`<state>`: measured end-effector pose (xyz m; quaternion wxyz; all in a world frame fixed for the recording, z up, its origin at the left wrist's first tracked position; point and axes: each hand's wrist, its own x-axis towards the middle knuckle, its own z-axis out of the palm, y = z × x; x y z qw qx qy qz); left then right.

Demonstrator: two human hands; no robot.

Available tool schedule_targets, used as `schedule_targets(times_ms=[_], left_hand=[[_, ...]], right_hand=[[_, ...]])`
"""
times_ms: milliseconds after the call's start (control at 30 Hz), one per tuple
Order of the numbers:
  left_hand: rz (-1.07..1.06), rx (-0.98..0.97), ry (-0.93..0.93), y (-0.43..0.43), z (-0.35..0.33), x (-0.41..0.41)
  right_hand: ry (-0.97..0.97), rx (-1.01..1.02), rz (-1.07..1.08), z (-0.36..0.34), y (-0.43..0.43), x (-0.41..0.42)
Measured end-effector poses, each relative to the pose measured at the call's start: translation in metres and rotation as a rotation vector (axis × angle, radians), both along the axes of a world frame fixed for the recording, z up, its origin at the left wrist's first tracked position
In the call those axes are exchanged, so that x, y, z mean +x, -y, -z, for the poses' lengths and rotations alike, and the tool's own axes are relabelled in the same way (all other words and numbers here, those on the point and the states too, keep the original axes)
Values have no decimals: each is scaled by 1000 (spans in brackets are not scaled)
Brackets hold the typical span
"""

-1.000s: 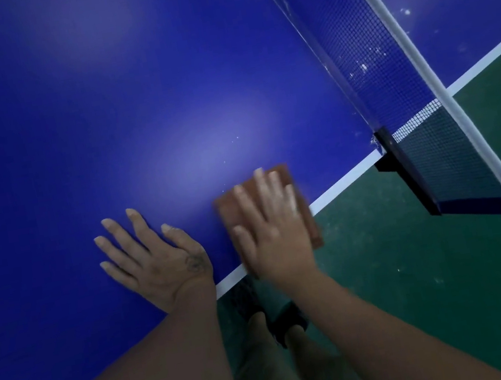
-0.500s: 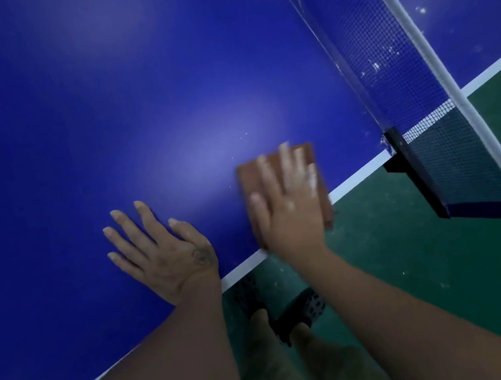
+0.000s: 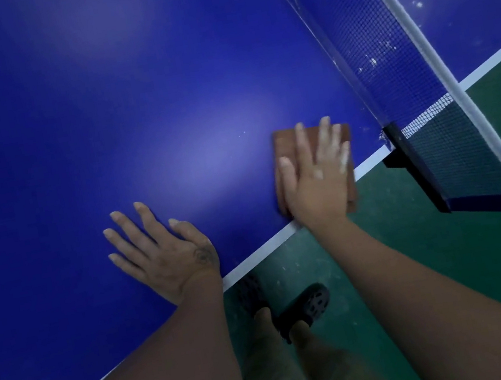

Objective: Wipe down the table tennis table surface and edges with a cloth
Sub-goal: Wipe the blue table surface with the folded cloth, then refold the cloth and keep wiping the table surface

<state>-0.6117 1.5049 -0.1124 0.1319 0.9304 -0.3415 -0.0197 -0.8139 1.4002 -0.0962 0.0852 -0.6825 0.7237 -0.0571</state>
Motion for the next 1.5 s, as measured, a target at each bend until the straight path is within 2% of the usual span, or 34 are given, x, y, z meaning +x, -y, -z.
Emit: schedule_targets(times_ms=[167,300,367,433,500,567,667,767,900,1033,1133,1267,1400,1500], left_hand=[[9,7,4,1,0,2],[13,9,-12,1,-1,2],[14,17,-29,1,-2,1],[23,25,-51,1,-5,1],[36,37,-68,0,-8,1],[54,43,-88,-1,-13,-1],[59,31,-140,-2,-21,-1],[86,-5,-220,-7,-28,-1],[251,64,-277,-35,-41,-18],[391,228,-362,-62,-60,-44],[413,253,-501,-74,-82,-73],[443,70,-699,-88,-116,-131],[537,-25,-803,-89,-152,-203],[590,-116,-900,-82,-180,-262]], right_hand=[[138,-15,-447,4,-64,42],[102,-36,-564,5,-87,-2],[76,-22,-467,4,-75,-32],[96,13,-274,1,-59,-56],[183,52,-89,-4,-51,-62],[314,68,-1,-8,-54,-53],[456,76,-62,-17,-75,-33],[559,171,-201,-27,-107,-23],[559,368,-309,-51,-136,-34],[601,620,-165,-81,-144,-78],[847,589,74,-107,-152,-123],[1156,517,442,-147,-159,-185],[1430,331,575,-190,-164,-249],[1609,294,592,-213,-169,-298]])
